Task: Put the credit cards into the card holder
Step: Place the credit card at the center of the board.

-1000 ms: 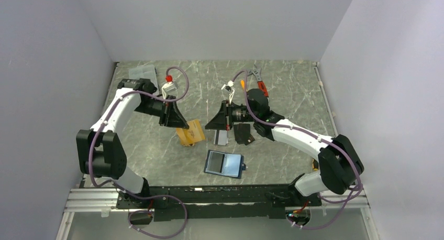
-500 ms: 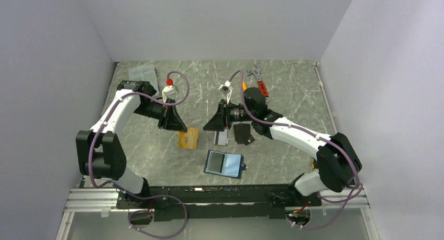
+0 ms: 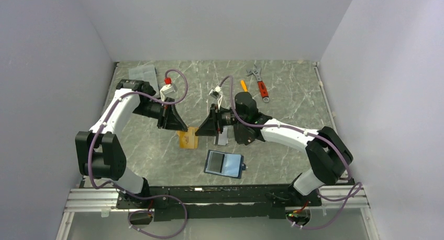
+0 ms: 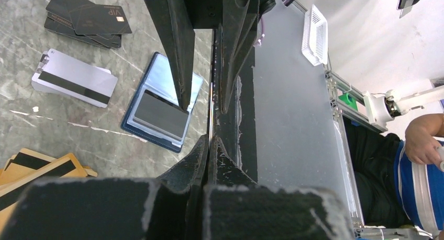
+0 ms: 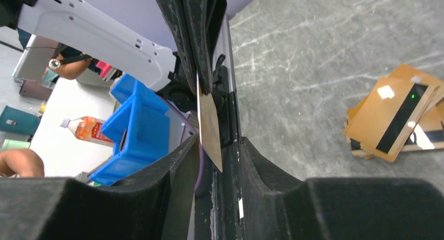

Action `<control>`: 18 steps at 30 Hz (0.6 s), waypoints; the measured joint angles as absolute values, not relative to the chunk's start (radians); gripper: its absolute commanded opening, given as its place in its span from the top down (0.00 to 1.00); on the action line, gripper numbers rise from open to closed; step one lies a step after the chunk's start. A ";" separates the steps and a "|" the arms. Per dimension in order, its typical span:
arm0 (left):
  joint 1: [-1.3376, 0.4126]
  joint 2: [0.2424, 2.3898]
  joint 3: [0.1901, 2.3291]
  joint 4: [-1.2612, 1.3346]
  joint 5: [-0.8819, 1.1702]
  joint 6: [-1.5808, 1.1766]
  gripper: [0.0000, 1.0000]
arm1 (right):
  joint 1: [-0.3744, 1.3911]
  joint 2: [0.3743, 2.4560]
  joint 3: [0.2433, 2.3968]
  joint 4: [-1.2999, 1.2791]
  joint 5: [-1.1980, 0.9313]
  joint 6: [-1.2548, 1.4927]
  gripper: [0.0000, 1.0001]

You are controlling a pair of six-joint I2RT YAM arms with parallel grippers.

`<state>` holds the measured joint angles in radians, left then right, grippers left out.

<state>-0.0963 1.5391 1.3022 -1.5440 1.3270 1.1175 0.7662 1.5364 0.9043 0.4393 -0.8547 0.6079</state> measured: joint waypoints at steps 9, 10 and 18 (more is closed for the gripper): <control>-0.100 1.526 1.302 -1.551 1.338 1.118 0.97 | 0.764 1.541 0.885 0.604 -0.870 0.683 1.00; -0.101 1.526 1.302 -1.551 1.338 1.117 0.95 | 0.763 1.541 0.878 0.621 -0.873 0.693 1.00; -0.115 1.549 1.323 -1.551 1.345 1.132 0.76 | 0.729 1.541 0.828 0.731 -0.904 0.769 1.00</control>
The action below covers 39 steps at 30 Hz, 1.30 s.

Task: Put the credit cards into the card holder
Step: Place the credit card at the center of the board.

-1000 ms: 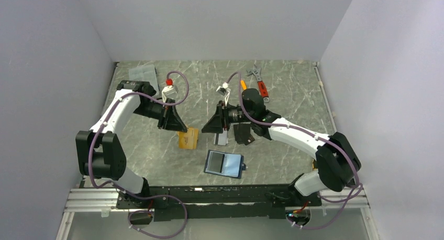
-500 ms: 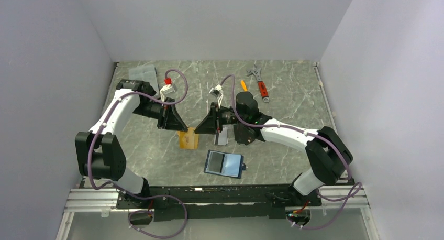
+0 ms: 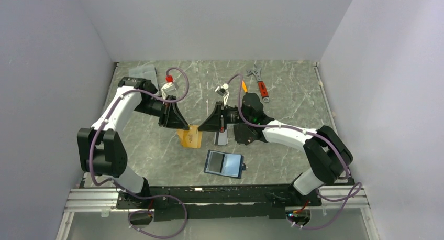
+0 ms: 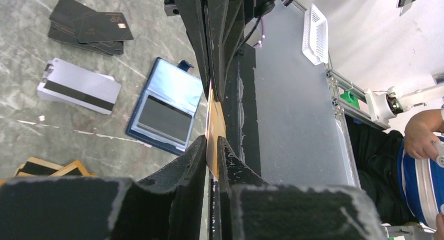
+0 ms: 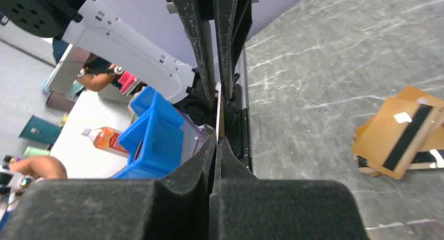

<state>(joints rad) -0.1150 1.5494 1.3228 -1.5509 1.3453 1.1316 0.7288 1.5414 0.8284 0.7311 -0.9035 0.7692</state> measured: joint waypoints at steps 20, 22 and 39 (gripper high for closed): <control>-0.080 1.571 1.224 -1.230 1.176 0.912 0.70 | 0.689 1.646 0.900 0.591 -0.894 0.691 1.00; -0.077 1.570 1.220 -1.218 1.175 0.902 0.70 | 0.689 1.646 0.900 0.590 -0.893 0.688 1.00; -0.073 1.597 1.262 -1.378 1.261 1.044 0.85 | 0.689 1.650 0.904 0.575 -0.846 0.681 1.00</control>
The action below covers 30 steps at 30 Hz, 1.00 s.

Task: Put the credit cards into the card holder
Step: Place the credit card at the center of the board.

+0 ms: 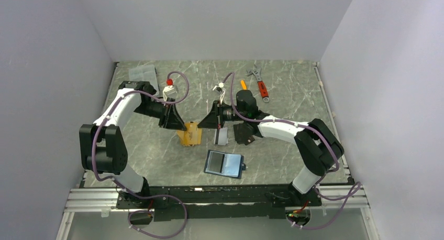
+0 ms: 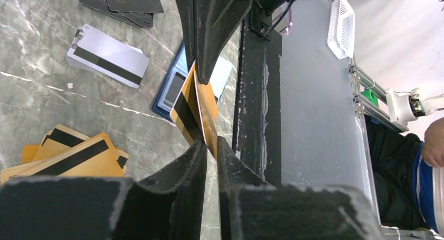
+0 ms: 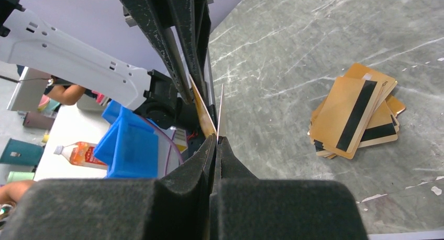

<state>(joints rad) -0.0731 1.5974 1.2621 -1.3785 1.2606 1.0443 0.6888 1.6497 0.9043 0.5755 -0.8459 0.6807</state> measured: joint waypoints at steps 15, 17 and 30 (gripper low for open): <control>-0.070 1.607 1.265 -1.350 1.259 1.007 0.90 | 0.693 1.654 0.921 0.567 -0.835 0.681 1.00; -0.069 1.616 1.265 -1.346 1.259 1.004 0.90 | 0.694 1.654 0.921 0.567 -0.834 0.681 1.00; -0.071 1.663 1.285 -1.402 1.259 1.057 1.00 | 0.719 1.677 0.937 0.564 -0.815 0.676 1.00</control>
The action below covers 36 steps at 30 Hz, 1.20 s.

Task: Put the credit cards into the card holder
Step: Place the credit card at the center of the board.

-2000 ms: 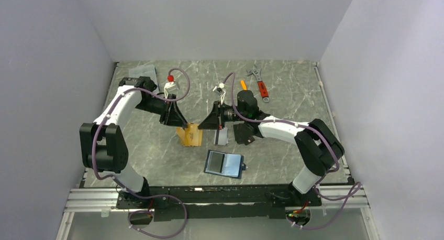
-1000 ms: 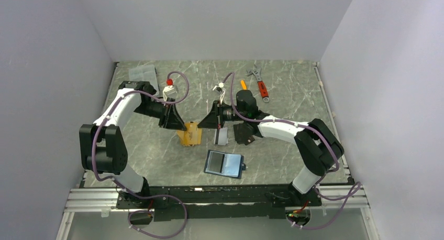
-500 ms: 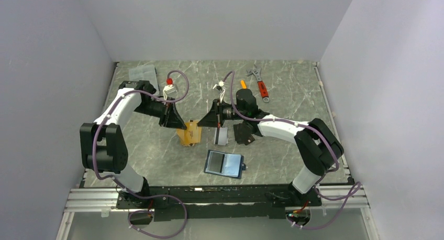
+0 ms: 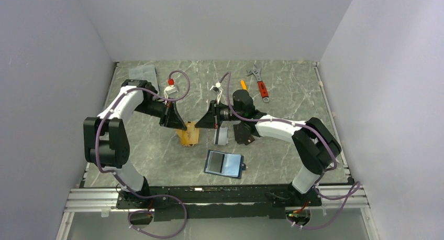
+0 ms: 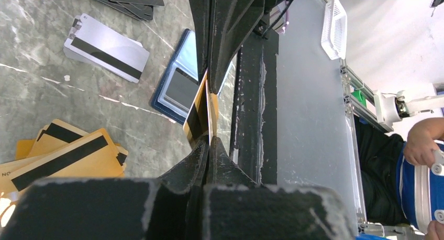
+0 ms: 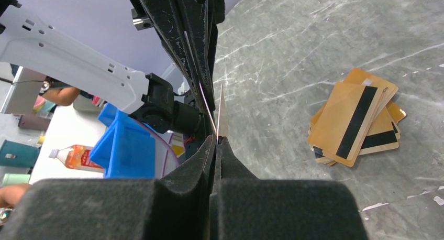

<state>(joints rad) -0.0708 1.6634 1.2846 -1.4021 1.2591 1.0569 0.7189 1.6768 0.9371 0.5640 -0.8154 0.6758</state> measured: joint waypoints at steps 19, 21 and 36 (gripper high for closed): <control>-0.015 1.550 1.227 -1.259 1.215 0.921 1.00 | 0.645 1.604 0.885 0.428 -0.800 0.604 1.00; -0.016 1.534 1.174 -1.131 1.167 0.807 1.00 | 0.642 1.581 0.871 0.406 -0.788 0.599 1.00; -0.078 1.743 1.117 -0.719 0.938 0.499 0.91 | 0.638 1.302 0.634 0.359 -0.732 0.648 1.00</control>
